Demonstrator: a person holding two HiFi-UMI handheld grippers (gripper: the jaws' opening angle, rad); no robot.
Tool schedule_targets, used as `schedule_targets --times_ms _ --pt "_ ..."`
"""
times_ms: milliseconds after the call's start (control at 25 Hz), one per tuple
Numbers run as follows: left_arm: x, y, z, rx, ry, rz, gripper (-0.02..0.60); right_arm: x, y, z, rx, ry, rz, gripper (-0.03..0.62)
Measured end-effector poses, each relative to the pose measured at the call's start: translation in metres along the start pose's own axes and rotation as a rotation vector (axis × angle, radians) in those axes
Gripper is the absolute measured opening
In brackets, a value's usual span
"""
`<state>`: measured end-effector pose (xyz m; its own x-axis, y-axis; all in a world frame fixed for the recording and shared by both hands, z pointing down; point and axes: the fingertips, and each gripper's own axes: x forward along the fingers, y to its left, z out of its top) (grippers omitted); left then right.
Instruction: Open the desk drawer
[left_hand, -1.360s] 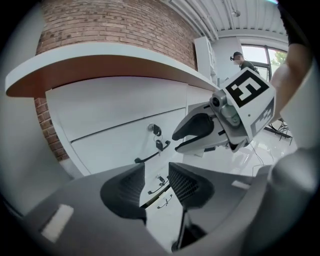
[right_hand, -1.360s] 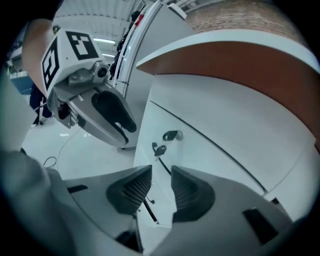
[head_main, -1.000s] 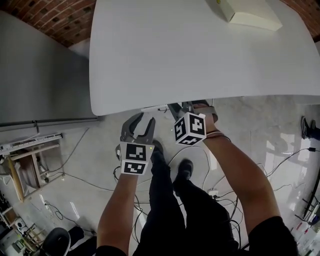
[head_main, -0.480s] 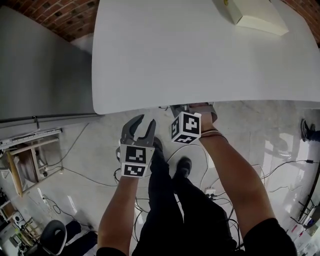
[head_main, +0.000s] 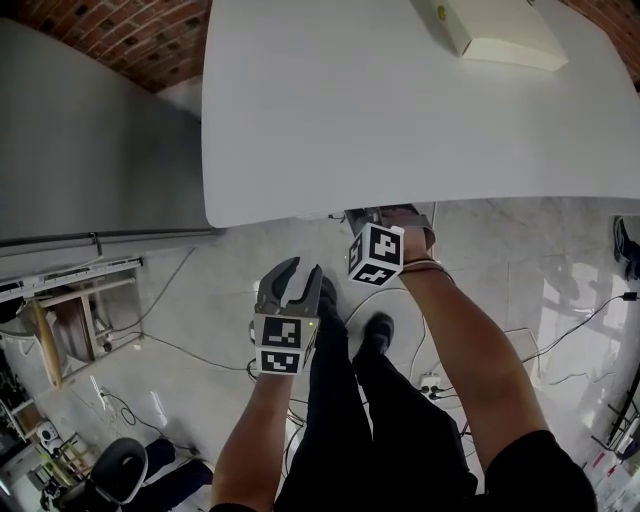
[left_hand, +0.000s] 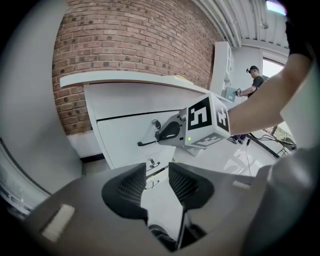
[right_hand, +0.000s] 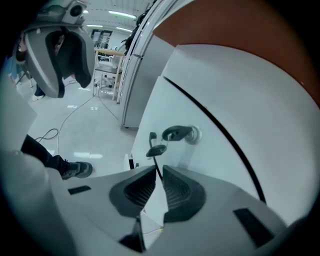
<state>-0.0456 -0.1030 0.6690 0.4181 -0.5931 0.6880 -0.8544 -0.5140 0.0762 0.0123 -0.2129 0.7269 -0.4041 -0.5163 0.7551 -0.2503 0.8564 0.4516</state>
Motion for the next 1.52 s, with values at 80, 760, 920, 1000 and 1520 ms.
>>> schedule_targets --times_ms 80,760,920,1000,1520 --pt "-0.007 -0.003 -0.007 -0.005 0.013 0.002 0.146 -0.003 0.001 -0.001 0.008 -0.004 -0.006 0.043" --pt "-0.035 0.015 0.036 0.003 -0.060 0.002 0.147 -0.025 0.032 -0.003 0.073 0.027 0.048 0.043" --pt "-0.038 0.020 0.045 0.006 -0.068 -0.003 0.166 -0.031 0.044 -0.004 0.068 0.037 0.069 0.043" --pt "-0.037 0.025 0.043 0.016 -0.051 -0.001 0.183 -0.034 0.050 -0.003 0.068 0.037 0.076 0.043" --pt "-0.015 0.065 0.024 0.166 0.105 0.011 0.236 -0.049 0.061 0.004 0.159 0.038 0.130 0.034"
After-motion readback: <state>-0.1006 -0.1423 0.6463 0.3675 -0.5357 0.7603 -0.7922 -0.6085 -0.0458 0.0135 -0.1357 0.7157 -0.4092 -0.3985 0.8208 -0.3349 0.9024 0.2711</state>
